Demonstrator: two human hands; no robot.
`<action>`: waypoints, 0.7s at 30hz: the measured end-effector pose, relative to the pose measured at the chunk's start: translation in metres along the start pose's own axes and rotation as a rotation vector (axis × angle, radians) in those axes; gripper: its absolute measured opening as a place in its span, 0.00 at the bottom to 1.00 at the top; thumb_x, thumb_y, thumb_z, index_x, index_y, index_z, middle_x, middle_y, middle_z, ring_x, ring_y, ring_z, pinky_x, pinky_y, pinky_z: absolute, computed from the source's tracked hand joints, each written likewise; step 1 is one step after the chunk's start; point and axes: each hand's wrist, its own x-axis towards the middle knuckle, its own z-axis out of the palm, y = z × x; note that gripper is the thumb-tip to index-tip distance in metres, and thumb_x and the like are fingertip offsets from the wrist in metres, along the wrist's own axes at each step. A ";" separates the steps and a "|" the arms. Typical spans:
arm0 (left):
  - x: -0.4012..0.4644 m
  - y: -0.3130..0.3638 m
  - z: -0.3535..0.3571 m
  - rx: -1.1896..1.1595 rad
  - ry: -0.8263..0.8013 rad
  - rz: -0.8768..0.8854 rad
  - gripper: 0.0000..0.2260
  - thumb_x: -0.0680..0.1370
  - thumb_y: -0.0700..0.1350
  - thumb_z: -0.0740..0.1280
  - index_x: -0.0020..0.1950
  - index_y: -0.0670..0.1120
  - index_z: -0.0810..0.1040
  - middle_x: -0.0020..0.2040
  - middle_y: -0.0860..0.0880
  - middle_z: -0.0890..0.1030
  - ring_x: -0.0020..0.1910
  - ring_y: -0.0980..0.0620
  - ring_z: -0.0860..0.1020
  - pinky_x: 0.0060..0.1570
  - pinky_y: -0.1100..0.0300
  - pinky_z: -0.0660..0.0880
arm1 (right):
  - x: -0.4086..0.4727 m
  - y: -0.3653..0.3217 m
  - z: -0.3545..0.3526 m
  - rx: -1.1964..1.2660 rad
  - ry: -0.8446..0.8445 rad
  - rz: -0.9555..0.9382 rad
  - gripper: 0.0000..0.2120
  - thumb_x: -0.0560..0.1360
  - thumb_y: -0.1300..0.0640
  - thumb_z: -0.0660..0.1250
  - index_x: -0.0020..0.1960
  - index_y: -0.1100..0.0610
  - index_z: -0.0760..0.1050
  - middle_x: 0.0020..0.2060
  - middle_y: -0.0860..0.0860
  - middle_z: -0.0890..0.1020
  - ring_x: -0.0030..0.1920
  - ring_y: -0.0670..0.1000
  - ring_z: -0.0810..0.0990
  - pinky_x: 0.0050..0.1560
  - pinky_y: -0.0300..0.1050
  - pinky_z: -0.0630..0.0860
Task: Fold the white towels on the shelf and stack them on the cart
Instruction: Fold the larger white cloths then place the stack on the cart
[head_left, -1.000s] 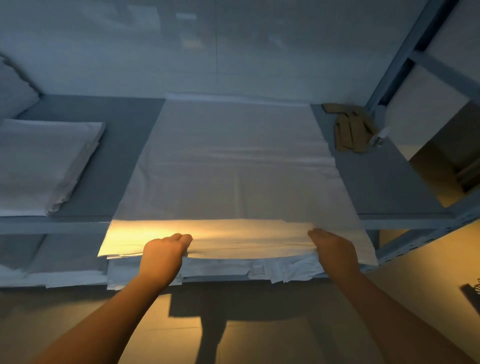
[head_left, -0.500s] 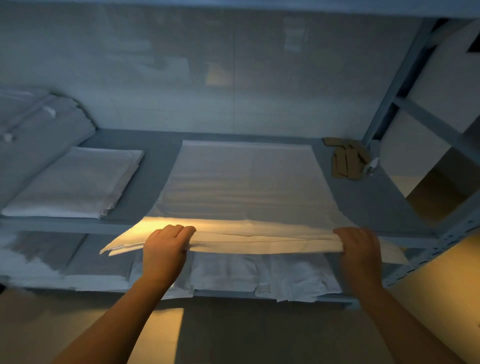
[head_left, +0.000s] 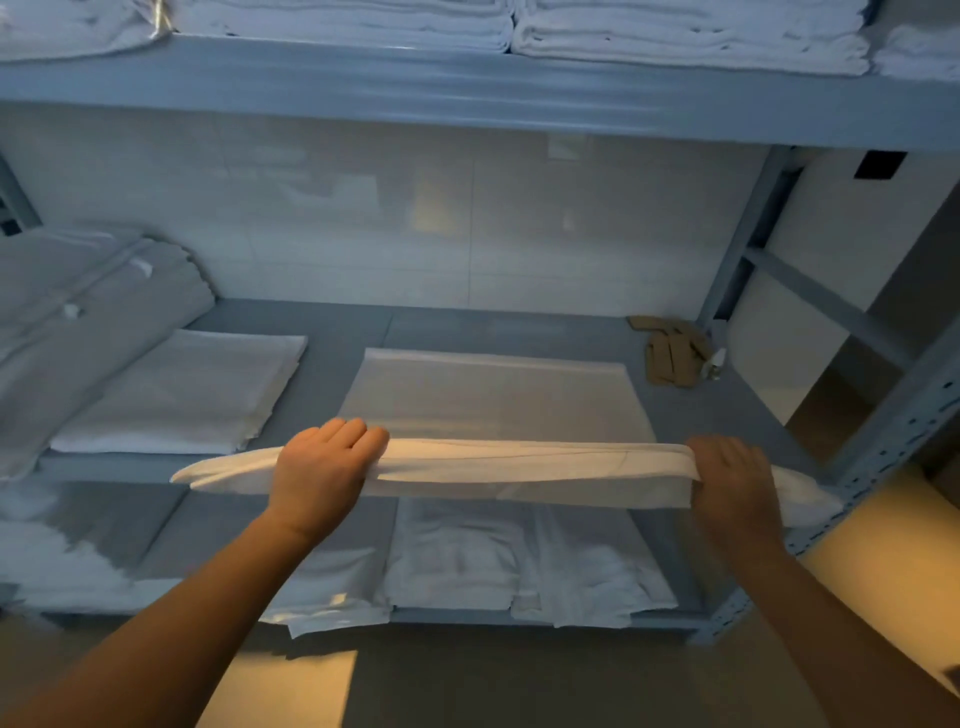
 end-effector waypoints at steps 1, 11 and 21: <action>0.003 -0.003 -0.004 0.014 0.007 0.015 0.10 0.69 0.36 0.56 0.37 0.44 0.76 0.30 0.45 0.71 0.26 0.43 0.69 0.25 0.58 0.60 | 0.004 0.001 -0.003 -0.010 -0.002 -0.013 0.15 0.68 0.62 0.54 0.40 0.69 0.77 0.32 0.63 0.77 0.31 0.63 0.77 0.32 0.53 0.73; 0.074 -0.023 -0.005 0.075 -0.016 0.089 0.09 0.63 0.31 0.62 0.35 0.43 0.76 0.26 0.45 0.70 0.22 0.45 0.67 0.24 0.63 0.54 | 0.059 0.033 0.014 -0.112 0.010 -0.058 0.21 0.77 0.49 0.56 0.31 0.61 0.71 0.24 0.58 0.72 0.24 0.58 0.71 0.25 0.47 0.67; 0.144 -0.043 0.075 0.076 -0.183 0.009 0.11 0.56 0.32 0.73 0.34 0.42 0.76 0.24 0.44 0.70 0.19 0.43 0.70 0.22 0.64 0.59 | 0.113 0.074 0.113 -0.067 -0.074 -0.077 0.34 0.81 0.40 0.47 0.30 0.61 0.75 0.21 0.59 0.73 0.20 0.57 0.71 0.22 0.43 0.67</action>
